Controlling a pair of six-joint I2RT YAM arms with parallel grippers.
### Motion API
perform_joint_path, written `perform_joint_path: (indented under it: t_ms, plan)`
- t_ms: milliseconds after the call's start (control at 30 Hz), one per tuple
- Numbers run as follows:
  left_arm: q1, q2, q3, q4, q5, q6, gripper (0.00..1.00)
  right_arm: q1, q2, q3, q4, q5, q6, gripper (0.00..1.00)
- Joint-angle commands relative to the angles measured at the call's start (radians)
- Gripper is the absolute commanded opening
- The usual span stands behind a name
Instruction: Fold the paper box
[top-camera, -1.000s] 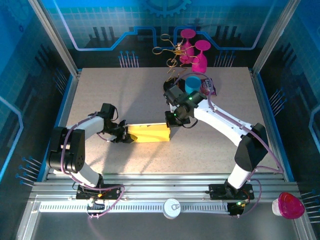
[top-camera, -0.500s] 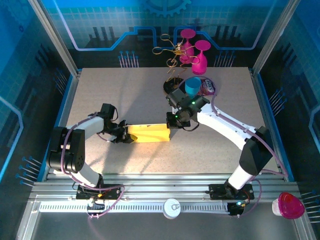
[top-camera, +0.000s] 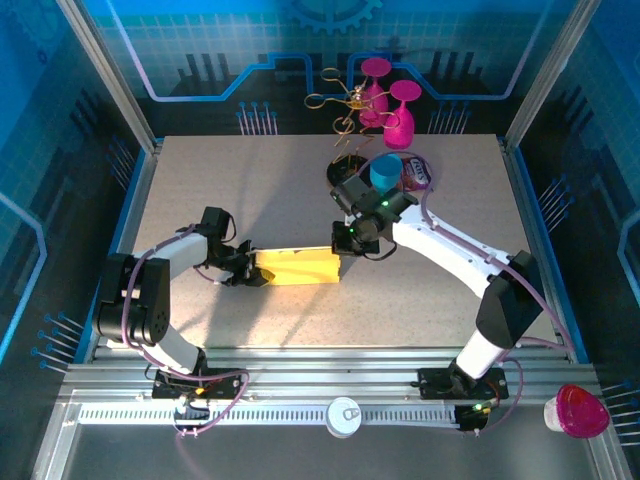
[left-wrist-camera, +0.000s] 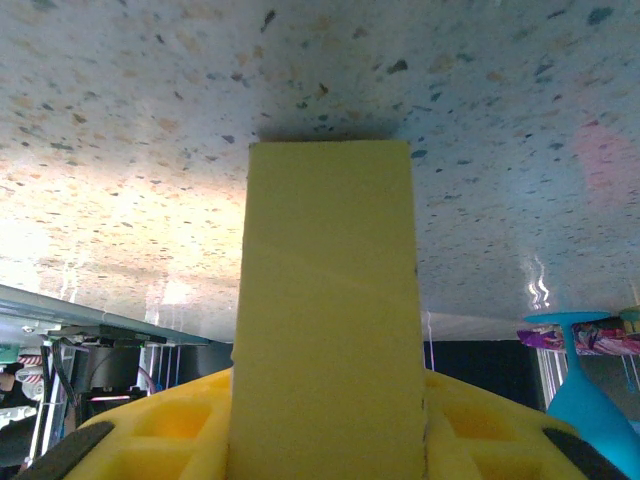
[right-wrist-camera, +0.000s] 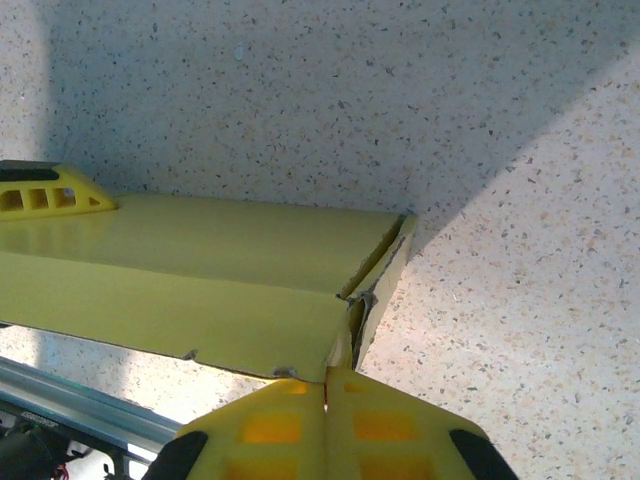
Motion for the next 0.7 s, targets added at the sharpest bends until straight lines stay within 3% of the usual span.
perform_joint_path:
  t_ms: [0, 500, 567, 667]
  plan:
    - [0.009, -0.005, -0.013, 0.002, -0.016, -0.016, 0.16, 0.012, 0.029, 0.008, -0.062, 0.015, 0.038, 0.00]
    - [0.022, -0.004, -0.012, 0.007, -0.011, -0.001, 0.18, 0.023, -0.024, -0.125, 0.018, 0.069, 0.046, 0.00]
    - [0.026, -0.015, -0.013, 0.012, -0.017, 0.008, 0.23, 0.023, -0.029, -0.121, 0.014, 0.080, 0.044, 0.00]
    - [0.038, -0.048, -0.012, 0.014, -0.032, 0.031, 0.41, 0.023, -0.034, -0.107, 0.006, 0.095, 0.036, 0.00]
